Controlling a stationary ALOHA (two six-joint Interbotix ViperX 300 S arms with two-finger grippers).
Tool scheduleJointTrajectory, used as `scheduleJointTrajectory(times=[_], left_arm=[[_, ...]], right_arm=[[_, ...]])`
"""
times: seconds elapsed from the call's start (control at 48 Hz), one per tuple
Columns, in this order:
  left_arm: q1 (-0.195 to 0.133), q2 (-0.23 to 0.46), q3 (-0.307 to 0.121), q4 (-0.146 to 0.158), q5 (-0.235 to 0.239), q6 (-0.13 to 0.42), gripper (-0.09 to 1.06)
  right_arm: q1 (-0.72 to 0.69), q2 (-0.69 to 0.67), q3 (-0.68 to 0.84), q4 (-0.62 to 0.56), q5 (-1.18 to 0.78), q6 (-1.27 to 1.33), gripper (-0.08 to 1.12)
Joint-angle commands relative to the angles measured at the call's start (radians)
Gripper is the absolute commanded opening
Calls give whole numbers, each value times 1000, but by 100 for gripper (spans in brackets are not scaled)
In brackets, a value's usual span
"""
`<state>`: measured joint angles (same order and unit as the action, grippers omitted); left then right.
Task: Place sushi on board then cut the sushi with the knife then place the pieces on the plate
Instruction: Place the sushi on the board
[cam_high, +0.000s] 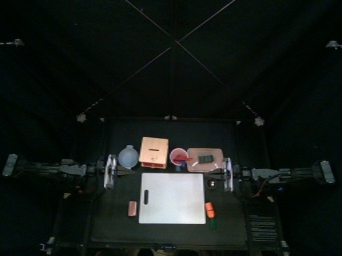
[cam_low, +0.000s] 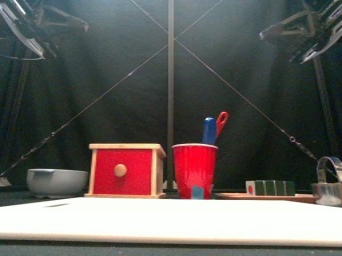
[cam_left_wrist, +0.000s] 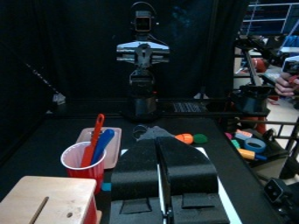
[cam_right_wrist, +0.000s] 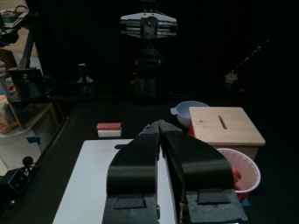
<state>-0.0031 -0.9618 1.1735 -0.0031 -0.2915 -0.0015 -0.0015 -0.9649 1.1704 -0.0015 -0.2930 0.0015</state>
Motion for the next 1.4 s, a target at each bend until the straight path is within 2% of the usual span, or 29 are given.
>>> scheduleJointTrajectory(times=[0.021, 0.167, 0.292, 0.5, 0.729, 0.833, 0.958, 1.208, 1.292, 1.396], left_arm=[[8, 49, 3, -5, -17, 0, -2], [8, 97, 3, -14, -34, 0, -3], [6, 143, 2, -14, -72, 2, -3], [2, 189, 3, -14, -110, 3, -3], [3, 204, 3, -15, -114, 3, -3], [2, 204, 3, -14, -114, 5, -3], [3, 206, 3, -14, -114, 2, -3], [3, 209, 8, -15, -114, 0, -3], [5, 215, 8, -15, -114, 0, -3], [9, 224, 8, -15, -114, 0, -3]], right_arm=[[-6, 15, 2, 8, -2, 6, 10], [-35, 29, 2, 43, 40, 40, 9], [-83, 35, -14, 92, 110, 54, 9], [-201, 44, -86, 123, 367, 57, 10], [-362, 84, -176, 114, 647, 46, 15], [-428, 120, -201, 86, 710, 41, 25], [-471, 164, -210, 51, 726, 38, 43], [-482, 281, -215, -21, 744, 35, 89], [-482, 321, -227, -52, 765, 25, 99], [-480, 367, -242, -110, 804, -11, 101]])
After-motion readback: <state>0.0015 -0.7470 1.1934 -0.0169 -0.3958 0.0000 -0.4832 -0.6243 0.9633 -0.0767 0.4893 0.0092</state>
